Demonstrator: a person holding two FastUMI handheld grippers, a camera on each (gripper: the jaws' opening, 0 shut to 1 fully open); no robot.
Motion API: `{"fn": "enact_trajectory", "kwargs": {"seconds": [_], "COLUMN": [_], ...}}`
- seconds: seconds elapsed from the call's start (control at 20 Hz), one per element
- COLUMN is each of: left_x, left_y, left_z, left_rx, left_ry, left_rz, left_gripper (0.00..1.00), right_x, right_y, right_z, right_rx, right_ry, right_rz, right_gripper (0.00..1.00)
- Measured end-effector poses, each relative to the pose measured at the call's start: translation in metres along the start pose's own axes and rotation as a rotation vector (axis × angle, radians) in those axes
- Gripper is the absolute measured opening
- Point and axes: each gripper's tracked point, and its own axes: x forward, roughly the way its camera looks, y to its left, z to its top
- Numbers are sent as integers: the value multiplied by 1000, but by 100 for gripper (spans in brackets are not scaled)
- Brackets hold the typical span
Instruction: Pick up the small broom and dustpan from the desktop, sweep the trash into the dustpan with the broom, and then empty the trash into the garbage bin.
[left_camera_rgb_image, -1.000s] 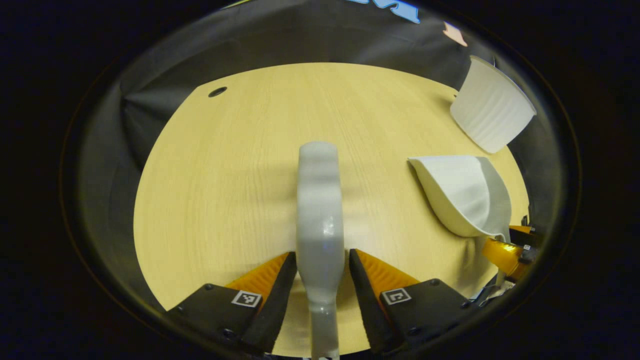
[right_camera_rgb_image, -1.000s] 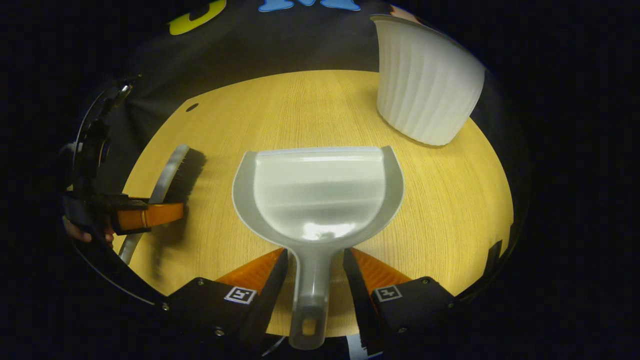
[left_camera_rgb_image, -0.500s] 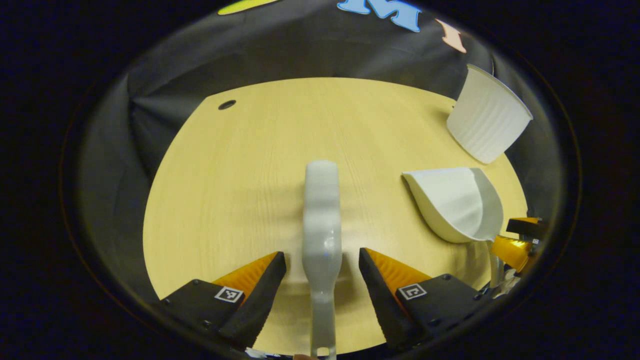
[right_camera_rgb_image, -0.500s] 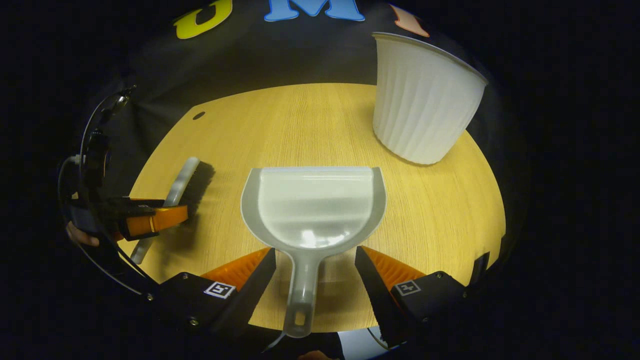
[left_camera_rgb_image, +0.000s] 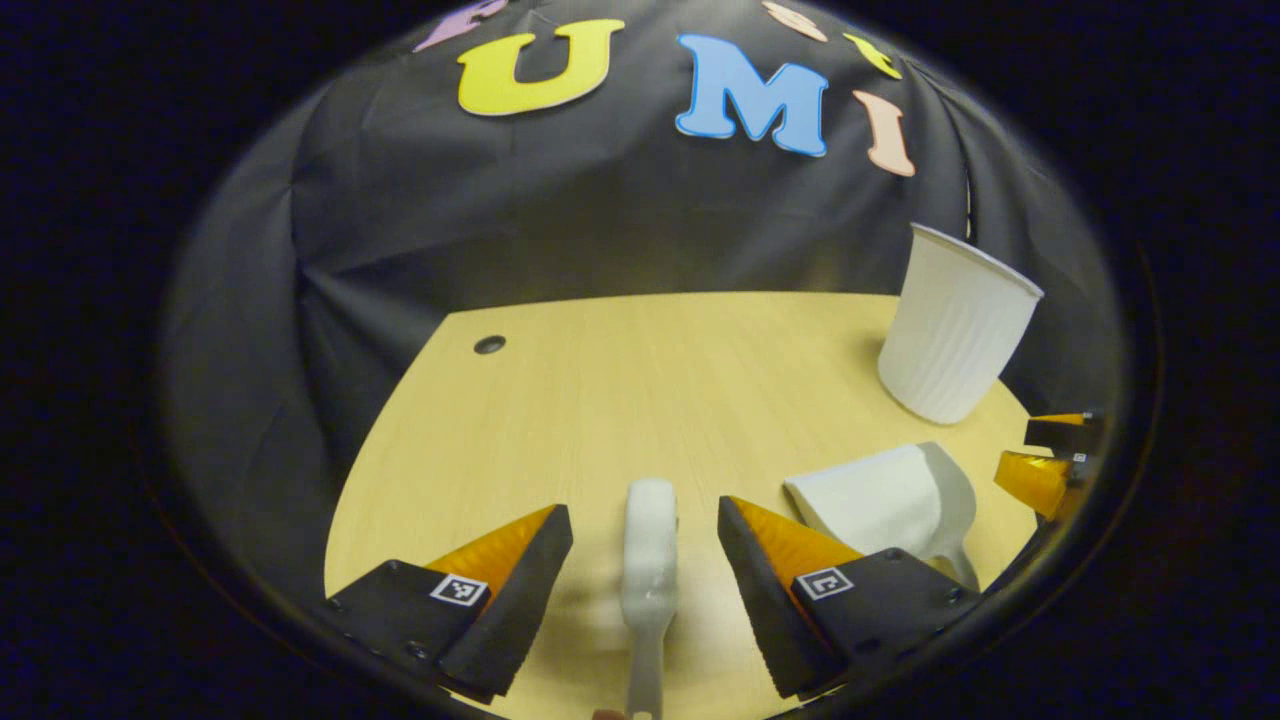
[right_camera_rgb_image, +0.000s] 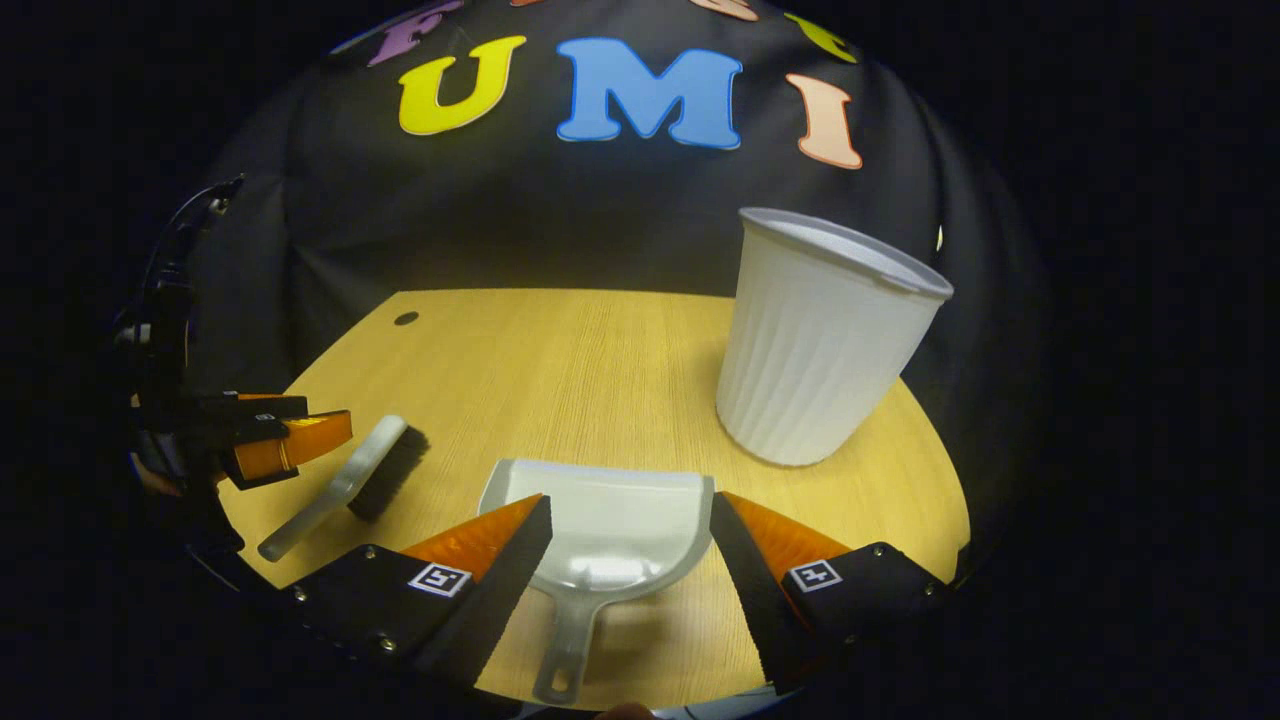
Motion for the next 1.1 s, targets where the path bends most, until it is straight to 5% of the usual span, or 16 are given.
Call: {"fn": "enact_trajectory", "kwargs": {"seconds": [0.55,1.1], "left_x": [-76,-133], "left_y": [1,-17], "left_z": [100,127], "left_rx": [-75,-91], "left_ry": [-405,-560], "left_rz": [55,161], "left_gripper": [97,96], "right_x": [-27,-50], "right_y": [-33,-37], "right_z": [85,120], "right_rx": [-91,-189], "right_ry": [-351,-511], "right_rz": [-41,6], "right_gripper": [99,97]}}
